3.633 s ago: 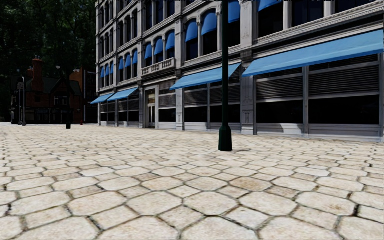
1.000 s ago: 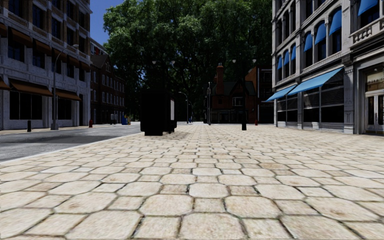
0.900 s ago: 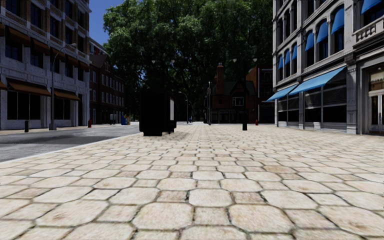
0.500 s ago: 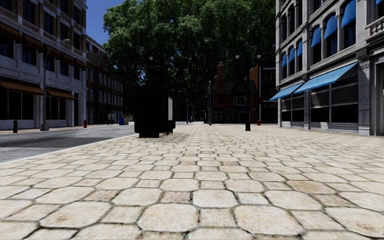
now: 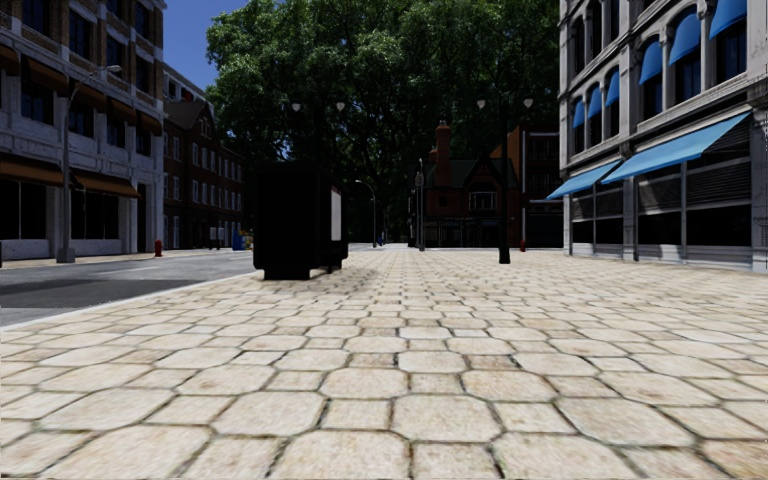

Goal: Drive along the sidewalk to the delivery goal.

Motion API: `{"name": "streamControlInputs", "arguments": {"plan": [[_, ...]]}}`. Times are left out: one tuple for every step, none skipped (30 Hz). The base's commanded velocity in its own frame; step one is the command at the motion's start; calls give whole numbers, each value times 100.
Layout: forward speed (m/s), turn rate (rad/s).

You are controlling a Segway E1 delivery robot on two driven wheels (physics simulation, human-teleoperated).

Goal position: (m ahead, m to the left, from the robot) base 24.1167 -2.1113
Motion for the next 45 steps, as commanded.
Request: {"name": "streamControlInputs", "arguments": {"plan": [[200,-12],[200,-12],[200,-12],[200,-12],[200,-12],[200,-12],[200,-12],[200,-12],[200,-15],[200,-17],[200,-17],[200,-18],[200,-18],[200,-18],[200,-18],[200,-18],[200,-18],[200,-18],[200,-18],[200,-18],[200,-18],[200,-18],[200,-18],[200,-18],[200,-18],[200,-18],[200,-18],[200,-18],[200,-18],[200,-18],[200,-18],[200,-18],[200,-18],[200,-18],[200,-18],[200,-18],[200,-18],[200,-18],[200,-20],[200,-20],[200,-25],[200,-27],[200,-13],[200,-13],[200,0]]}}
